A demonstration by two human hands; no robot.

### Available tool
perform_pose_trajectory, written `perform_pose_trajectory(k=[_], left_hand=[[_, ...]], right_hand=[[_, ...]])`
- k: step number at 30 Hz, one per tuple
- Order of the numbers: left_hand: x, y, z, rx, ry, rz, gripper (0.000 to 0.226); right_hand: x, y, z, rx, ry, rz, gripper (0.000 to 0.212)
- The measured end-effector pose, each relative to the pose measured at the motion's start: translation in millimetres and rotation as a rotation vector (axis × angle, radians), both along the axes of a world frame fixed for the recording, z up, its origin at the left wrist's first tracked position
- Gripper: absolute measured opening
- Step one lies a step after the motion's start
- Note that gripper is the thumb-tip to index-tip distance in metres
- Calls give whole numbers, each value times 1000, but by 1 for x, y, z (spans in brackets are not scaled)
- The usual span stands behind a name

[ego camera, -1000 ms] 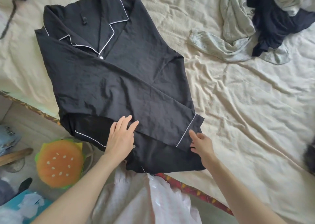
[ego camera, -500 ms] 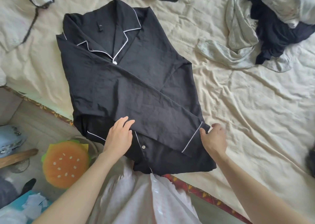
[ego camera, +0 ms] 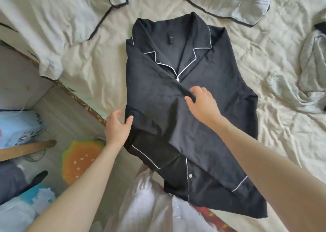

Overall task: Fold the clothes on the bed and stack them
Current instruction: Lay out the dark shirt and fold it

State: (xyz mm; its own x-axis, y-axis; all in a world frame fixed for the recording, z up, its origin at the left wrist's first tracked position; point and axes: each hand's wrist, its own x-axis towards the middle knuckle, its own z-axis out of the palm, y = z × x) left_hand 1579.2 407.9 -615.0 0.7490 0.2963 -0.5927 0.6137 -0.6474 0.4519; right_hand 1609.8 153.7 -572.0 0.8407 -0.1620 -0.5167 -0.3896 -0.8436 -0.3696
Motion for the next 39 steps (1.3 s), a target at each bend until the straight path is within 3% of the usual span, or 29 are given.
perform_pose_trajectory(k=[4,9,11,14,16,18,20,24,26,29,31,33,35,39], left_hand=[[7,9,-15,-189,107,-50,46],[16,10,-35,-76,6,-143,29],[20,19,-41,-90,41,-185,15],[24,41,-48,-197,132,-192,10],[27,58,-51,-264,189,-211,9],[29,75,-54,-356,224,-190,9],[32,87,-55,-414,249,-184,13],[39,92,-62,-442,220,-162,13],[39,90,-63,-501,220,-89,15],[34,92,-63,-626,258,-61,29],[29,94,-64,-597,294,-99,40],[24,97,-65,-505,240,-113,26],[21,99,-64,-475,181,-105,19],[22,101,-64,-412,127,-143,34]], right_hand=[[73,59,-12,72,-18,104,42],[150,115,-28,28,-131,237,45],[175,130,-34,-2,-60,249,44],[201,145,-46,27,127,164,25],[214,151,-50,80,160,57,33],[225,159,-50,132,172,-5,18],[234,168,-51,225,189,-36,24],[246,186,-53,308,139,-163,13],[246,186,-55,357,132,-249,22],[228,177,-55,328,20,-133,22],[213,168,-55,270,-12,-11,26],[206,161,-57,216,45,79,31],[207,159,-57,223,100,49,33],[213,163,-58,285,48,-66,39]])
